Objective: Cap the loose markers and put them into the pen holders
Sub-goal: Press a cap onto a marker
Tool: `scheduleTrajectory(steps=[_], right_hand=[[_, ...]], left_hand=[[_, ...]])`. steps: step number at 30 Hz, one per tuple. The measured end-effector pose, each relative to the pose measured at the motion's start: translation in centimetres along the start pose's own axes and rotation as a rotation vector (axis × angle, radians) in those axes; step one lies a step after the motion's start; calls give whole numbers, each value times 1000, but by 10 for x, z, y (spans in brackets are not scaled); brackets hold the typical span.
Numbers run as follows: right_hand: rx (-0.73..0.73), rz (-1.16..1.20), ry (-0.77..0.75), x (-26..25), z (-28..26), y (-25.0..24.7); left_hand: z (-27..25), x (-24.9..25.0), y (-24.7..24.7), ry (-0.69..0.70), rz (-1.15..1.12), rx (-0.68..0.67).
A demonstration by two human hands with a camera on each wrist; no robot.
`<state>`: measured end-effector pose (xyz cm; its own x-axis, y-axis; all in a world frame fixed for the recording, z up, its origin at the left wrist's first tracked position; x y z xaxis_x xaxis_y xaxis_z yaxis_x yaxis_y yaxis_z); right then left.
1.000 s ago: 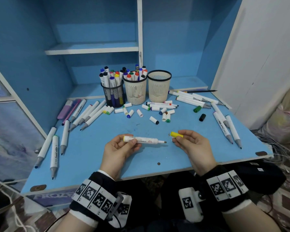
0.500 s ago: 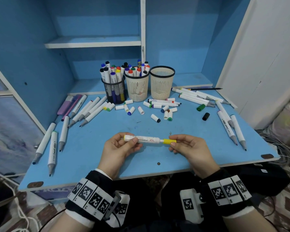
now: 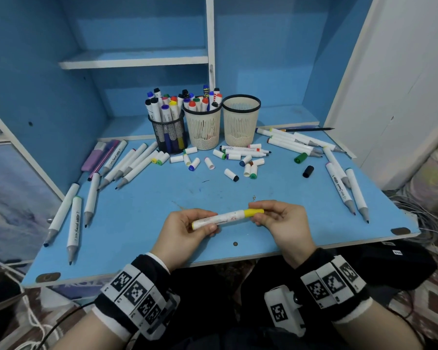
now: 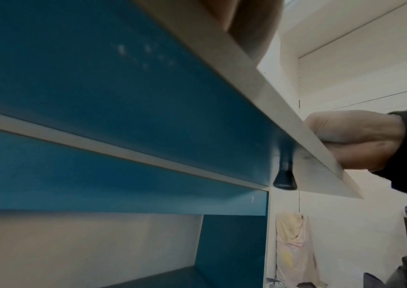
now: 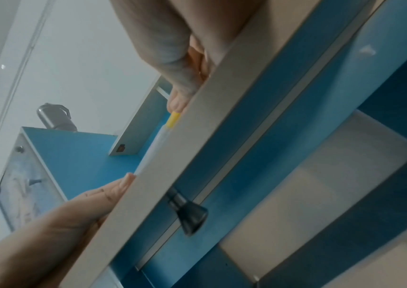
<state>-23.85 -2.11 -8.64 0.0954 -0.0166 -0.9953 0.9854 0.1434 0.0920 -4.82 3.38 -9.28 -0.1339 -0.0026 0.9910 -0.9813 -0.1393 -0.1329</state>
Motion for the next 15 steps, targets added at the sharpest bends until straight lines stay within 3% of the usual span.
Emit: scheduleTrajectory(steps=[6,11,15], right_hand=[[-52,13,31,-3,-2,-1],[-116,13,69,-12,1,0],[-246,-189,160,-21,8,4]], left_hand=[[-3,7,-2,6,14,3],[-5,12,-17,-14,-15,179],[-4,34,-41,32,-38,263]])
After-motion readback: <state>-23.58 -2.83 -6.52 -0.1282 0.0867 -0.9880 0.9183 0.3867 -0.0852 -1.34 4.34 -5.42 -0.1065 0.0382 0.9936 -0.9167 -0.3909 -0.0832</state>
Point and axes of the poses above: each hand's wrist, its own z-axis towards the middle knuckle, its own y-axis out of the palm, x = y × z, the point moved 5 cm from there along z, towards the middle knuckle, and after that the axes turned 4 degrees about z, right-handed, at the moved point
